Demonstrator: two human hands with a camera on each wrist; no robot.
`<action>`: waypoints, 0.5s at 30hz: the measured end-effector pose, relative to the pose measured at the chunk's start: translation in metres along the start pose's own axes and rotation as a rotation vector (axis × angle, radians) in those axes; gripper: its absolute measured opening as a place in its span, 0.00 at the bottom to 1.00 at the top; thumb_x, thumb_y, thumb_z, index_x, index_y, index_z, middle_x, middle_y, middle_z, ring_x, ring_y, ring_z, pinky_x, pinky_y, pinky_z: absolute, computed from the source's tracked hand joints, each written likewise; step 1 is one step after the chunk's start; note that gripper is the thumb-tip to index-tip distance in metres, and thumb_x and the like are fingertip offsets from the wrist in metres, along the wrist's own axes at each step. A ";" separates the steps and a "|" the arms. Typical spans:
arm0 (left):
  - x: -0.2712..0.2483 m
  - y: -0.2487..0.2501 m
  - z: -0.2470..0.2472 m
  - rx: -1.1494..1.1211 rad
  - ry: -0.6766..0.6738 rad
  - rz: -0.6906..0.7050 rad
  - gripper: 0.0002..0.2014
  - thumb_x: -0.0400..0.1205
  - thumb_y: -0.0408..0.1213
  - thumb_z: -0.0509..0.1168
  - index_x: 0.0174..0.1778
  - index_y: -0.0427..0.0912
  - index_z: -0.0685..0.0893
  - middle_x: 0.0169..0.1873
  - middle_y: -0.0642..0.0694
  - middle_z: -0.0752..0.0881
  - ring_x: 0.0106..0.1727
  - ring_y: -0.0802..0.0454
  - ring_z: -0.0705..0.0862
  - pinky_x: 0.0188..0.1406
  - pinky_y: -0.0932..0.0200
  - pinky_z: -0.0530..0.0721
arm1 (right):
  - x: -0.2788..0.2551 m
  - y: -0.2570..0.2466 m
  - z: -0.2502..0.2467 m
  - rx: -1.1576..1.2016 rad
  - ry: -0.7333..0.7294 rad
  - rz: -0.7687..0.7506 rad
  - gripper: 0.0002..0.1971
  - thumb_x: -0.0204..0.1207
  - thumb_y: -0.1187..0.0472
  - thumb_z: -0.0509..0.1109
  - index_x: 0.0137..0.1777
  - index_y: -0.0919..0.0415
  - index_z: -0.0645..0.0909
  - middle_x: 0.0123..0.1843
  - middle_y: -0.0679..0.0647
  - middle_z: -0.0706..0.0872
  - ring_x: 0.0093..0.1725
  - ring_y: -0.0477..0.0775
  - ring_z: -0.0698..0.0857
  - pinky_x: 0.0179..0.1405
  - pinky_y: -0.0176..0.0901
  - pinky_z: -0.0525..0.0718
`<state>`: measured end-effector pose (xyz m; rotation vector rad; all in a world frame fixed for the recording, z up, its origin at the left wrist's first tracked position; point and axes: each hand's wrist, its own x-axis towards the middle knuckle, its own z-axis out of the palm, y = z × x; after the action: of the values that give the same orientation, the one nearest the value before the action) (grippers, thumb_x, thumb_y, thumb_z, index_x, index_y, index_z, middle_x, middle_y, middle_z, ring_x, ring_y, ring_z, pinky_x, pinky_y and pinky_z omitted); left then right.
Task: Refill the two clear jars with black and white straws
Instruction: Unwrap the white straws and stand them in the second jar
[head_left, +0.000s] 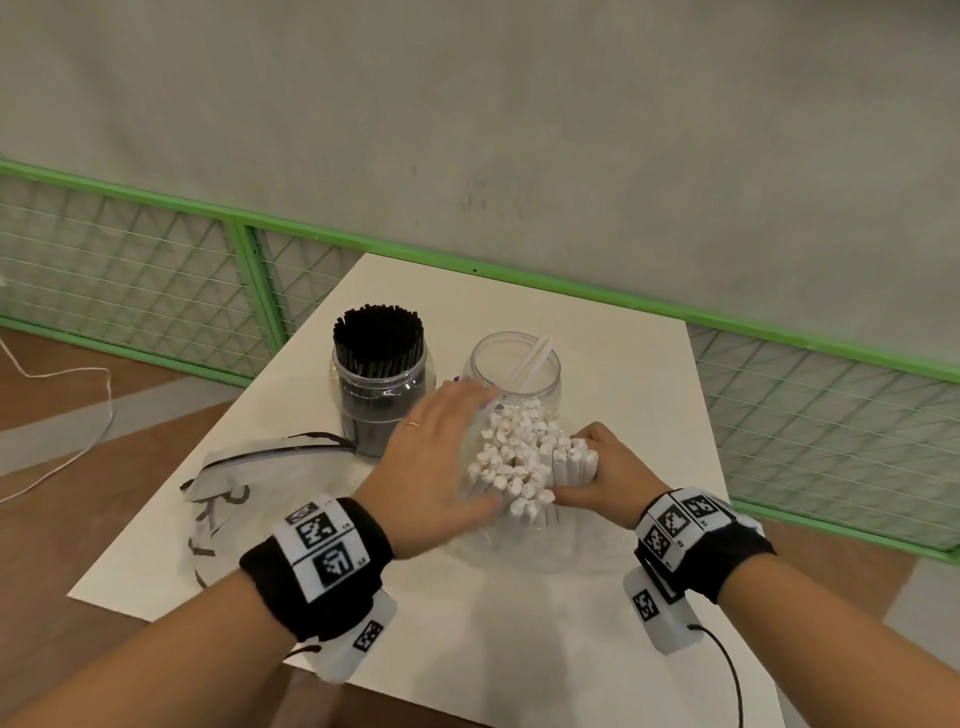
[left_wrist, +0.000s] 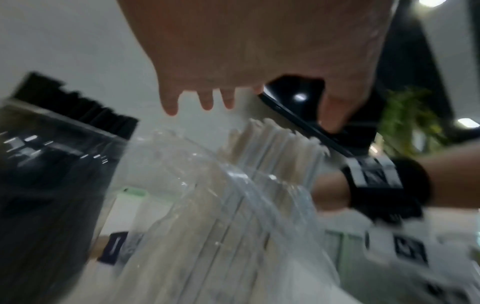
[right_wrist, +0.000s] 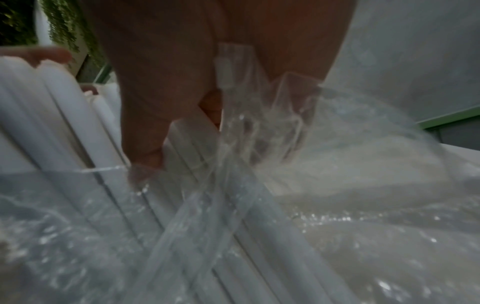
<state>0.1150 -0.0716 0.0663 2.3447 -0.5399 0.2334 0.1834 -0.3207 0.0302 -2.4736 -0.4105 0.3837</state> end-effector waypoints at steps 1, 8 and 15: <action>0.001 0.006 0.003 0.141 -0.102 0.039 0.50 0.66 0.67 0.63 0.81 0.56 0.48 0.81 0.55 0.53 0.82 0.52 0.49 0.79 0.46 0.53 | 0.000 0.001 0.001 0.003 0.005 -0.008 0.21 0.62 0.47 0.83 0.51 0.53 0.83 0.52 0.51 0.76 0.54 0.48 0.78 0.57 0.43 0.77; 0.030 0.012 0.031 0.358 -0.247 -0.043 0.60 0.59 0.72 0.70 0.80 0.60 0.41 0.82 0.52 0.49 0.78 0.46 0.62 0.72 0.43 0.70 | 0.003 -0.005 0.002 0.061 -0.035 -0.066 0.32 0.51 0.43 0.83 0.57 0.39 0.77 0.49 0.46 0.87 0.50 0.48 0.86 0.51 0.53 0.85; 0.030 0.000 0.017 0.091 0.055 -0.052 0.29 0.73 0.52 0.67 0.72 0.55 0.72 0.62 0.53 0.76 0.62 0.52 0.77 0.61 0.54 0.78 | 0.003 -0.021 -0.001 0.424 0.147 -0.134 0.24 0.64 0.65 0.83 0.57 0.52 0.80 0.55 0.49 0.87 0.55 0.44 0.86 0.55 0.41 0.83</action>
<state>0.1420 -0.0929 0.0634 2.4295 -0.4489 0.3033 0.1826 -0.3038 0.0431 -2.0334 -0.3860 0.2063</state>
